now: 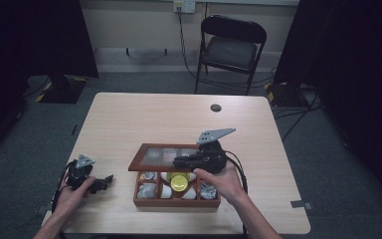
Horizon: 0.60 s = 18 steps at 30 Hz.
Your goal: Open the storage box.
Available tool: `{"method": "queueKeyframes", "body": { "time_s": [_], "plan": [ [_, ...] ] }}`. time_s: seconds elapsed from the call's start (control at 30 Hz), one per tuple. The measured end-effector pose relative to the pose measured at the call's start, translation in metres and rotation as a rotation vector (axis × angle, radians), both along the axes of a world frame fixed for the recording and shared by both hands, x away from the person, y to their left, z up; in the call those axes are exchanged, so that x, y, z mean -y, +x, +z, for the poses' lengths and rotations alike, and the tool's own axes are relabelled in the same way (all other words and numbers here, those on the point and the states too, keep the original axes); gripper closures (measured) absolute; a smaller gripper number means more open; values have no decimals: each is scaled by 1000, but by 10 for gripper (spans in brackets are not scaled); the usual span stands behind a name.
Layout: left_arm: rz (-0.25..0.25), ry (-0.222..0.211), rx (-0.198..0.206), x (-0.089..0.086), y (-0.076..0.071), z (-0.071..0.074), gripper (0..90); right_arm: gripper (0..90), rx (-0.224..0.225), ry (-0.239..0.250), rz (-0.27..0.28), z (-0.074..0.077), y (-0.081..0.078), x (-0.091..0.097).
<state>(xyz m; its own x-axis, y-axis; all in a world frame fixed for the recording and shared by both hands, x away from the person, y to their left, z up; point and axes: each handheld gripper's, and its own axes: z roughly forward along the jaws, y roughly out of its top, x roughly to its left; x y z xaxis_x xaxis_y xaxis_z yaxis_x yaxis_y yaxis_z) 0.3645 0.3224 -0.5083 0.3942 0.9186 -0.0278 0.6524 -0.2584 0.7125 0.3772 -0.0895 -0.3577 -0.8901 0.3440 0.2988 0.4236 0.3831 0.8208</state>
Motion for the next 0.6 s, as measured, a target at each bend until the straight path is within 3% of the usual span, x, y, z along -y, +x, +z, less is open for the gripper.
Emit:
{"method": "queueKeyframes", "body": {
  "time_s": [0.6],
  "plan": [
    [-2, -1, -2, 0, 0, 0, 0, 815, -24, -9, 9, 17, 19, -1]
  ]
}}
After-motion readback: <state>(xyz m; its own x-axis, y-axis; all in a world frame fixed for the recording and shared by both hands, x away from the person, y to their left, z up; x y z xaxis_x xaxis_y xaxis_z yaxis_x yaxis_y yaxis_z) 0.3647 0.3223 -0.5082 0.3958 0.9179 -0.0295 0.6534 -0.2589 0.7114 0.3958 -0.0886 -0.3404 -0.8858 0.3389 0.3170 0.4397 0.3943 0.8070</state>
